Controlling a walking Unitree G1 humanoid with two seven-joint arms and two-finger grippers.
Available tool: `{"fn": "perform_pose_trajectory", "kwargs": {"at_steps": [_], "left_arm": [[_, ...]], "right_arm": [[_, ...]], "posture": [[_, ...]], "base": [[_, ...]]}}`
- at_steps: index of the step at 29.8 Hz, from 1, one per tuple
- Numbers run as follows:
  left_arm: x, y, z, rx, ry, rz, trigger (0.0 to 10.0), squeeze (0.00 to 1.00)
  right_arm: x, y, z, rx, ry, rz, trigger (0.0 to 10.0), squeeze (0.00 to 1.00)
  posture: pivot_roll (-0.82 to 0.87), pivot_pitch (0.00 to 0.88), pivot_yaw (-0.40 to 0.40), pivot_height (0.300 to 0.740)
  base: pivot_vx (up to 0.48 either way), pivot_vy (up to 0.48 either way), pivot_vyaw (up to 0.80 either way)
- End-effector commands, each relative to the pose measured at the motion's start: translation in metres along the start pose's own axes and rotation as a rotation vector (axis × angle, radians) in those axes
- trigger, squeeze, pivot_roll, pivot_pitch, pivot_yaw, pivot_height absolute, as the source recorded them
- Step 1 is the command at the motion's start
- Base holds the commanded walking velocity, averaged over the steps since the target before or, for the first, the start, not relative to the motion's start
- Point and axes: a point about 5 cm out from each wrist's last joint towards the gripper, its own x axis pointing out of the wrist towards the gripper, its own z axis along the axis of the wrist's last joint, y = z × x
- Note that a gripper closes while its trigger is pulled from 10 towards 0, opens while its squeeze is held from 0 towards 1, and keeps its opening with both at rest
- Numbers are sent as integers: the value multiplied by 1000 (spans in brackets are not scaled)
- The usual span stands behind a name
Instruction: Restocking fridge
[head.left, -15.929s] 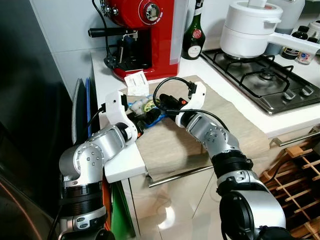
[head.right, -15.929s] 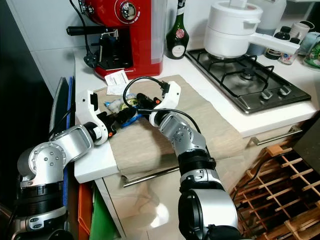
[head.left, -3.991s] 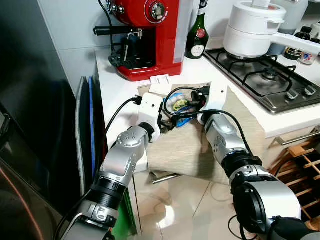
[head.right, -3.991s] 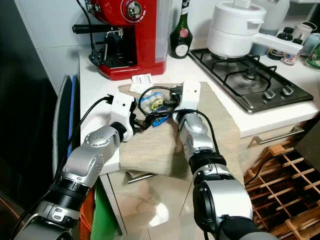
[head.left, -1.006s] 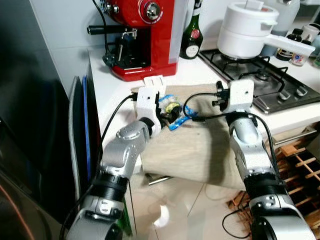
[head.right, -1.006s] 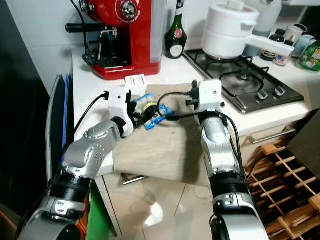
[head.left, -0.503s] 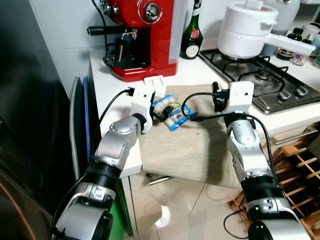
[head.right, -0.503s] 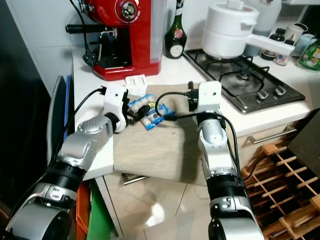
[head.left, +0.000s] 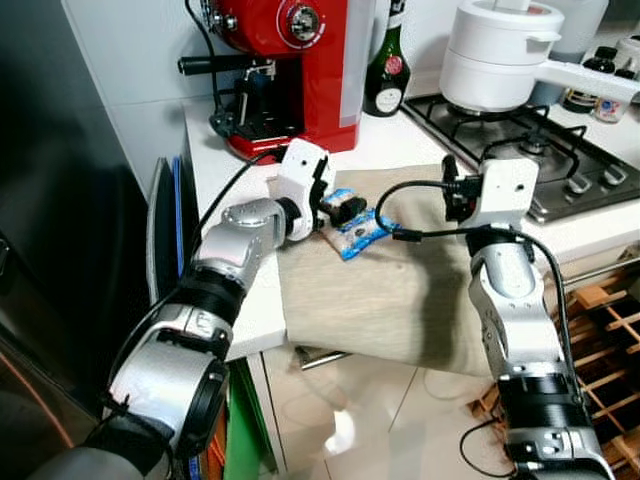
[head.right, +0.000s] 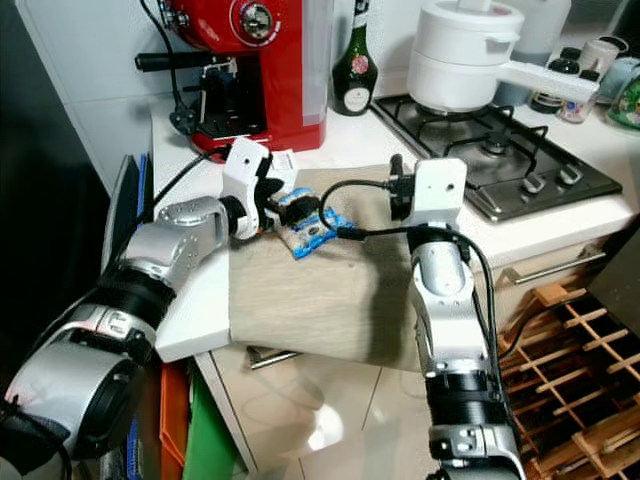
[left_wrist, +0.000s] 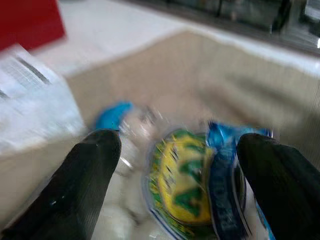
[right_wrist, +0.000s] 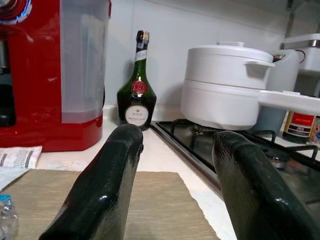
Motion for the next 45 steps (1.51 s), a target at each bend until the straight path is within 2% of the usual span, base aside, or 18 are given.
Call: {"fn": "perform_pose_trajectory", "kwargs": {"at_steps": [1,5,9,13,14,15,20,21,22,23,24,29,34,37,40,42,45], "left_arm": [[2,0,-7,-20,65,-4,10000,0],[3,0,-11,-21,93,6,10000,0],[3,0,-12,-41,138,-26,10000,0],[3,-1,-19,2,201,-52,10000,0],[3,-2,-30,58,268,-73,10000,0],[2,-2,-34,81,295,-87,10000,0],[-1,-2,-49,110,372,-107,10000,0],[-1,-2,-51,101,377,-104,7922,0],[-1,-1,-54,90,380,-93,1686,0],[-1,-1,-56,84,382,-87,1686,0],[-2,-1,-60,76,387,-85,0,0],[-3,0,-68,35,388,-77,0,0],[-5,2,-73,54,387,-77,0,0],[-7,2,-81,133,417,-77,0,0],[-8,4,-84,164,423,-68,0,0],[-11,8,-89,258,457,-38,0,0],[-12,7,-93,239,459,-50,0,0]], "right_arm": [[-1,3,11,26,-30,21,10000,0],[-4,5,12,39,-18,56,10000,0],[-15,8,8,39,31,134,10000,0],[-18,6,6,39,52,135,10000,0],[-17,5,6,43,60,134,10000,0],[-17,6,7,43,62,135,10000,0],[-15,8,8,48,70,147,10000,0],[-15,8,8,48,71,149,10000,0],[-14,9,8,50,73,151,10000,0],[-14,10,8,51,74,153,10000,0],[-13,11,8,53,76,154,10000,0],[-12,12,9,54,81,160,10000,0],[-10,13,8,53,87,161,10000,0],[-10,16,7,58,89,165,10000,0],[-10,16,7,60,92,164,10000,0],[-10,16,6,61,96,163,10000,0],[-11,17,4,65,103,163,10000,0]], "posture": [[-160,0,81,740],[-166,0,81,740],[-170,0,81,740],[-171,0,79,740],[-172,0,77,740],[-172,0,76,740],[-167,0,72,740],[-166,0,71,740],[-166,0,70,740],[-166,0,69,740],[-166,0,68,740],[-164,0,64,740],[-163,0,65,740],[-162,0,68,740],[-162,0,70,740],[-161,0,70,740],[-161,0,71,740]], "base": [[0,0,0],[0,0,0],[0,0,0],[0,0,0],[0,0,0],[0,0,0],[0,0,0],[0,0,0],[0,0,0],[0,0,0],[0,0,0],[0,0,0],[0,0,0],[0,0,0],[0,0,0],[0,0,0],[0,0,0]]}}
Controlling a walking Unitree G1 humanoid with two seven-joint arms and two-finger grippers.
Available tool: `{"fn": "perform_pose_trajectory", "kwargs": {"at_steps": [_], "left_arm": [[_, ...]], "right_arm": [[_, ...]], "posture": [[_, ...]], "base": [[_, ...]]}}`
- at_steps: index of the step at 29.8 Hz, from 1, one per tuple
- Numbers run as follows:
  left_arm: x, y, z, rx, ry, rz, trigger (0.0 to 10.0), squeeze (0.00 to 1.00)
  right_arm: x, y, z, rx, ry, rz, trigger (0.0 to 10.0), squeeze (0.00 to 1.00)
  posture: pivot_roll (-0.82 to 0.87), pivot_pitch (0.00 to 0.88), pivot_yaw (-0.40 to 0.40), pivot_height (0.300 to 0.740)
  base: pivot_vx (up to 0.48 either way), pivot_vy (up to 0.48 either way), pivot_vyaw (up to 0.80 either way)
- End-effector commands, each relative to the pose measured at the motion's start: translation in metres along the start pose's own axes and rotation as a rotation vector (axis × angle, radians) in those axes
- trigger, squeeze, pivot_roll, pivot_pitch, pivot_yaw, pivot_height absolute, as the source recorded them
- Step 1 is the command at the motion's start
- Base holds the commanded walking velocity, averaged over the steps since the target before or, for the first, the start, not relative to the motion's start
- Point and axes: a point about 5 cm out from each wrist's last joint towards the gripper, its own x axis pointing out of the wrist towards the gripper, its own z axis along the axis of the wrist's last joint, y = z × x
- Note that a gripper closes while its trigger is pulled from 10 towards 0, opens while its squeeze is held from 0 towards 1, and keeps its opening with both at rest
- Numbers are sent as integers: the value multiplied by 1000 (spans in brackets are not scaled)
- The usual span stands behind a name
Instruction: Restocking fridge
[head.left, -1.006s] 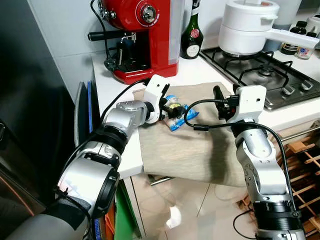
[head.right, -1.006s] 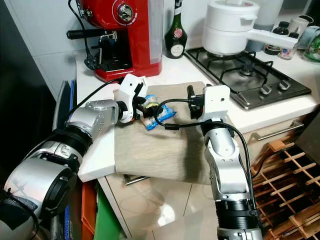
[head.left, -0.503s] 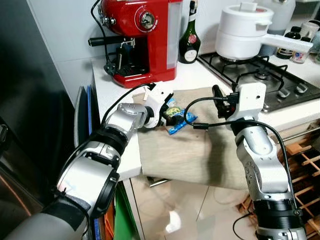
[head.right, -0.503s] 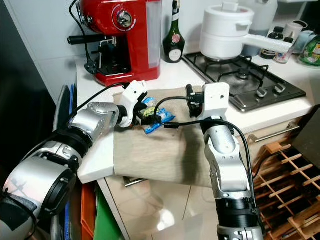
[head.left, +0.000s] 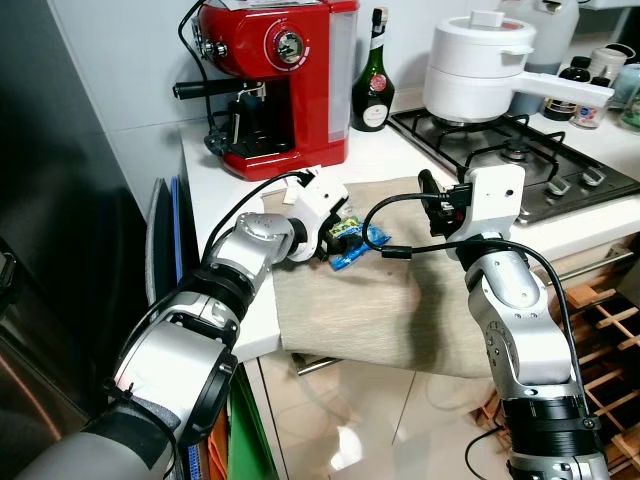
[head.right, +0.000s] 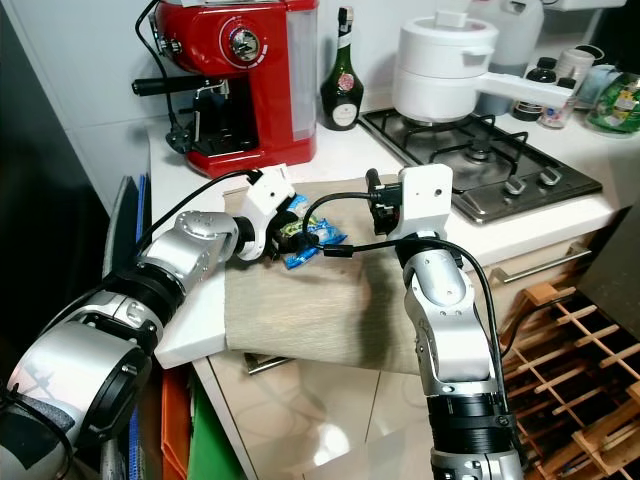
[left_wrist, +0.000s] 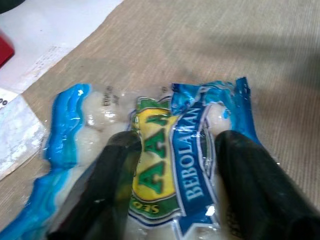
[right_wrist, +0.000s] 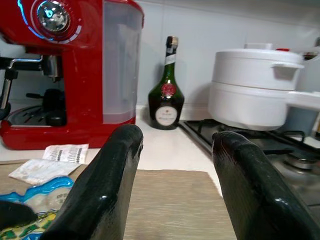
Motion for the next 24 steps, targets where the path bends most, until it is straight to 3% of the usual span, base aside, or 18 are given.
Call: {"fn": "perform_pose_trajectory", "kwargs": {"at_steps": [1,10,13,15,16,18,24], "left_arm": [[-2,-13,-65,-77,251,-34,0,0],[-2,-5,-52,-265,82,31,0,0],[-4,4,-35,-318,-29,72,0,0],[-5,7,-30,-323,-54,84,0,0],[-9,16,-11,-343,-141,102,0,0],[-14,23,6,-365,-226,104,0,0],[-23,32,30,-377,-334,104,0,0]], "right_arm": [[3,3,1,11,7,6,10000,0],[6,3,-2,30,20,8,10000,0],[7,1,-2,31,18,5,10000,0],[7,1,-2,30,17,5,10000,0],[8,1,-1,30,16,5,10000,0],[8,1,-1,31,13,5,10000,0],[8,1,-1,32,12,5,10000,0]], "posture": [[-161,0,70,740],[-158,0,66,740],[-158,0,66,740],[-159,0,66,740],[-159,0,66,740],[-158,0,67,740],[-155,0,65,740]], "base": [[0,0,0],[0,0,0],[0,0,0],[0,0,0],[0,0,0],[0,0,0],[0,0,0]]}}
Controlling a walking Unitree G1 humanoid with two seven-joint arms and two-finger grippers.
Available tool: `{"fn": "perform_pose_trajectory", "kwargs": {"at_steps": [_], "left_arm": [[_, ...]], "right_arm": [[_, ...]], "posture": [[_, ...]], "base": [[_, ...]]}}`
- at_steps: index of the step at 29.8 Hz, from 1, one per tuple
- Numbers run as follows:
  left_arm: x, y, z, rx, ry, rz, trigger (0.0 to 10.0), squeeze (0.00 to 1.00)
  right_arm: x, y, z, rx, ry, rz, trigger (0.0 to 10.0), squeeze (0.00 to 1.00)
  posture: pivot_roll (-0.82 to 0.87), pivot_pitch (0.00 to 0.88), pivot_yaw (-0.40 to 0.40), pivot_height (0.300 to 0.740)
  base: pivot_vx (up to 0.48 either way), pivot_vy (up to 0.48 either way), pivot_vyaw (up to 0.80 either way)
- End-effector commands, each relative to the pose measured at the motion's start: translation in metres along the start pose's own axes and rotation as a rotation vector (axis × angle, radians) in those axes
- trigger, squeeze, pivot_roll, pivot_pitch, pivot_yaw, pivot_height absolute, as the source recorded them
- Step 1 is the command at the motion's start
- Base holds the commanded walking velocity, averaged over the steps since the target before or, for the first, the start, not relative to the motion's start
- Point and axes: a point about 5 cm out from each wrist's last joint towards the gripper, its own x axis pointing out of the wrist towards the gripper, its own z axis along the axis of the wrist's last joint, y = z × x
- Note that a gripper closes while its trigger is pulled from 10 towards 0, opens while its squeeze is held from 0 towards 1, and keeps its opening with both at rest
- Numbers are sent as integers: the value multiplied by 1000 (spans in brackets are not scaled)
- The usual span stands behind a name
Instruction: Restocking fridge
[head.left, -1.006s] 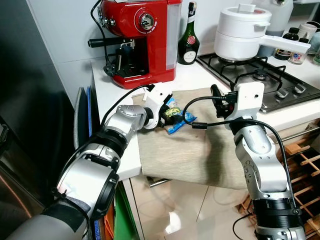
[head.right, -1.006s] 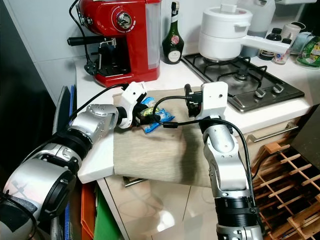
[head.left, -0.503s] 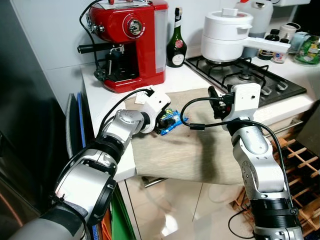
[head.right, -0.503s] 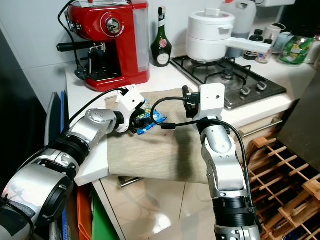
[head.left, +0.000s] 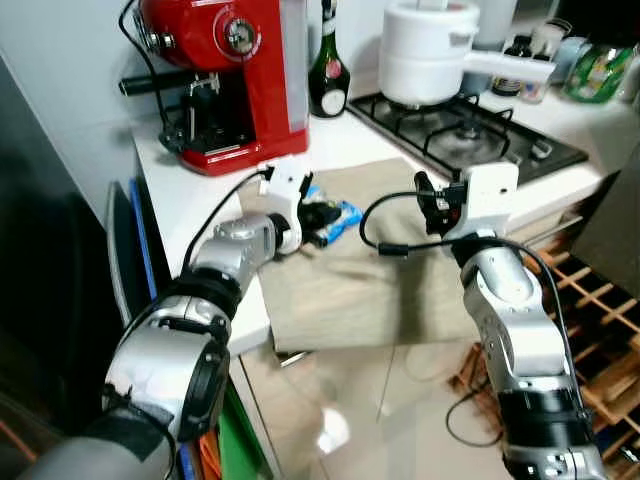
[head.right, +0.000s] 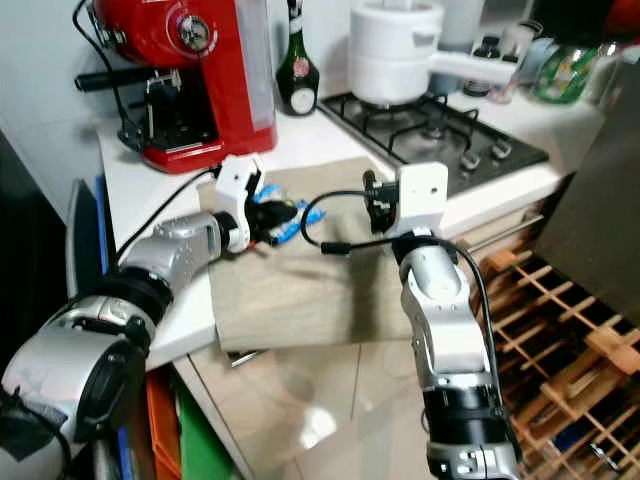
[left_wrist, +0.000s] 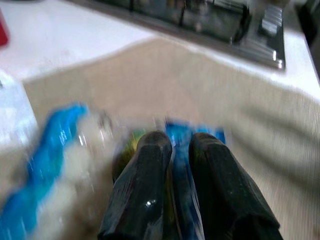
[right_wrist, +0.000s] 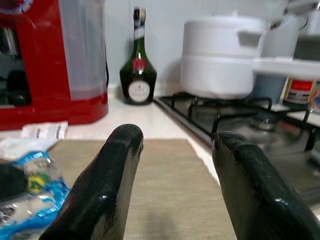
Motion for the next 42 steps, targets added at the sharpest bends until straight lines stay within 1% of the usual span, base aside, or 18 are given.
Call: {"fn": "perform_pose_trajectory", "kwargs": {"at_steps": [1,5,7,12,13,14,15,16,17,19,21,24,27,28,30,34,35,42], "left_arm": [[-3,3,20,8,-60,-4,0,0],[-10,6,45,2,-151,-10,0,0],[-12,7,49,1,-165,-11,0,0],[-17,3,54,132,-180,-38,0,0],[-18,4,49,172,-150,-36,0,0],[-21,8,44,233,-118,-13,2706,0],[-23,11,41,262,-99,-2,10000,0],[-24,12,39,276,-90,4,10000,0],[-25,15,37,269,-76,17,10000,1000],[-25,17,35,261,-67,26,10000,1000],[-29,28,29,225,-33,68,10000,1000],[-30,31,29,195,-30,80,10000,1000],[-30,36,26,91,-28,98,10000,1000],[-30,36,26,91,-28,98,10000,1000],[-28,37,20,19,-36,112,10000,1000],[-25,36,13,-28,-41,127,10000,1000],[-23,35,8,-66,-51,130,10000,1000],[-20,33,3,-117,-52,150,10000,1000]], "right_arm": [[3,2,2,19,-7,11,10000,0],[5,1,0,26,-1,10,10000,0],[5,1,0,26,0,11,10000,0],[6,2,-2,29,2,18,10000,0],[6,2,-2,30,2,19,10000,0],[6,2,-2,29,2,20,10000,0],[6,3,2,-6,-29,23,10000,0],[5,4,5,-32,-51,26,10000,0],[4,5,11,-46,-83,34,10000,0],[4,6,15,-52,-102,39,10000,0],[0,7,19,-51,-116,62,10000,0],[-1,6,17,-48,-109,62,10000,0],[-3,4,11,-25,-84,49,10000,0],[-3,4,11,-25,-84,49,10000,0],[-4,6,9,-13,-78,54,10000,0],[-6,10,5,13,-62,65,10000,0],[-9,13,1,27,-48,72,10000,0],[-16,19,-4,44,-29,92,10000,0]], "posture": [[-151,0,62,740],[-145,0,59,740],[-144,0,58,740],[-140,0,55,740],[-139,0,54,740],[-137,0,53,740],[-137,0,53,740],[-136,0,51,740],[-135,0,49,740],[-135,0,49,740],[-140,0,48,740],[-141,0,48,740],[-152,0,54,740],[-152,0,54,740],[-161,0,61,740],[-166,0,64,740],[-169,0,66,740],[-180,0,72,740]], "base": [[0,0,0],[0,0,0],[0,0,0],[0,0,0],[0,0,0],[0,0,0],[0,0,0],[0,0,0],[0,0,0],[0,0,0],[0,0,0],[0,0,0],[0,0,0],[0,0,0],[0,0,0],[0,0,0],[0,0,0],[0,0,0]]}}
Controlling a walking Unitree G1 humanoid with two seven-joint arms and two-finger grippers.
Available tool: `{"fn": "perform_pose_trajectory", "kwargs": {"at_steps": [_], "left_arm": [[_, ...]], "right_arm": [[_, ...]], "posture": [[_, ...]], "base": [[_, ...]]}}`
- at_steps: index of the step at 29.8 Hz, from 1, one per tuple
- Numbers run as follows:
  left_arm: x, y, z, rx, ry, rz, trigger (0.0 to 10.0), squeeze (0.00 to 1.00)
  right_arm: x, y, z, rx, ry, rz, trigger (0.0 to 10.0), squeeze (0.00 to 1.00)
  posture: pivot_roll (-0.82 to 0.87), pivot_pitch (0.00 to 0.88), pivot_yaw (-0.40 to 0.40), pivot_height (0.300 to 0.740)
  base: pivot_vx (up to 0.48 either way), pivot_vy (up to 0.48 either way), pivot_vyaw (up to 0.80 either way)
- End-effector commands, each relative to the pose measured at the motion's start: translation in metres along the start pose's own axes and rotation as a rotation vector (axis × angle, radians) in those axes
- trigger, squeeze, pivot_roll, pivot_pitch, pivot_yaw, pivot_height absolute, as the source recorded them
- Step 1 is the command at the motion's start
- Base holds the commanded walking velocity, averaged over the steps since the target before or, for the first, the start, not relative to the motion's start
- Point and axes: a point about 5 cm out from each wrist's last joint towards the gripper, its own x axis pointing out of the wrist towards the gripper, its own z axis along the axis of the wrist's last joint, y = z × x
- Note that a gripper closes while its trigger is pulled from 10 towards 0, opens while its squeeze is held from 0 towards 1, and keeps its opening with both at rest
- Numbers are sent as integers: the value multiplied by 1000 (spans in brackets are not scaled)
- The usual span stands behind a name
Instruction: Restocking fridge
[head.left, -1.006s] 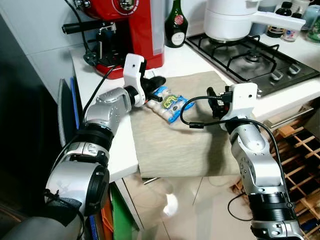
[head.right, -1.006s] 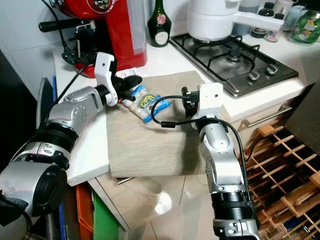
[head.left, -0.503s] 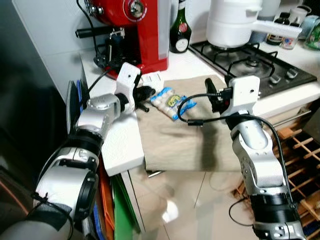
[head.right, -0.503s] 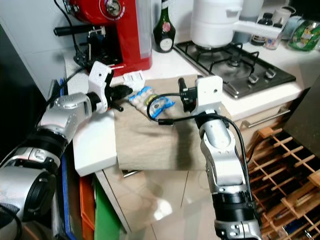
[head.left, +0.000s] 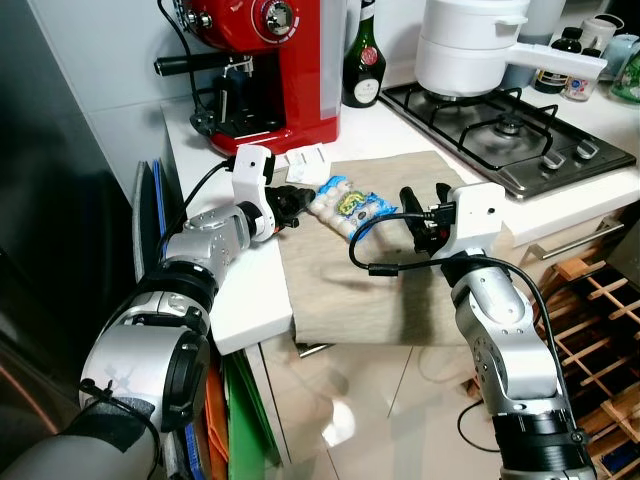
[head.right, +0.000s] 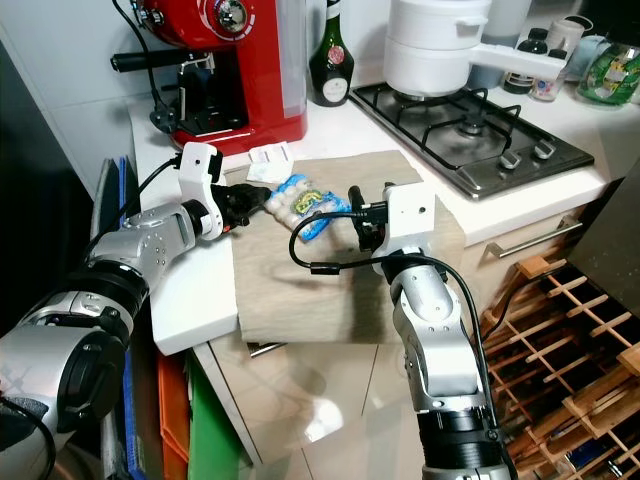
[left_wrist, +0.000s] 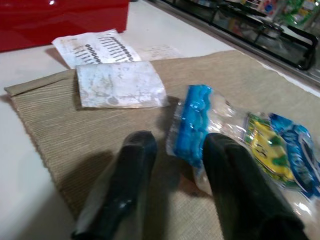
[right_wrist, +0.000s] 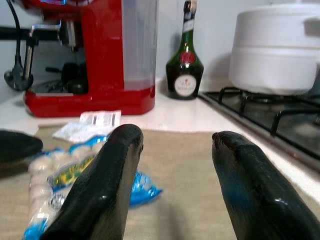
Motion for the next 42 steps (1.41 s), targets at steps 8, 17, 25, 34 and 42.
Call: {"fn": "perform_pose_trajectory", "kwargs": {"at_steps": [8,17,25,34,42], "left_arm": [[6,-9,13,-110,-63,-35,10000,1000],[8,-10,-1,-129,-7,-13,10000,1000],[10,-11,-10,-107,42,17,10000,0],[17,-24,-27,-102,91,40,10000,0],[17,-26,-38,-83,140,40,7333,0]], "right_arm": [[-5,3,1,22,6,23,10000,0],[-6,3,1,24,14,22,10000,0],[-7,4,0,25,23,27,10000,0],[-8,4,0,23,33,25,10000,0],[-9,3,-1,21,40,19,10000,0]], "posture": [[-193,0,73,740],[-198,0,75,740],[-198,0,75,740],[-211,0,81,740],[-217,0,82,740]], "base": [[0,0,0],[0,0,0],[0,0,0],[0,0,0],[0,0,0]]}}
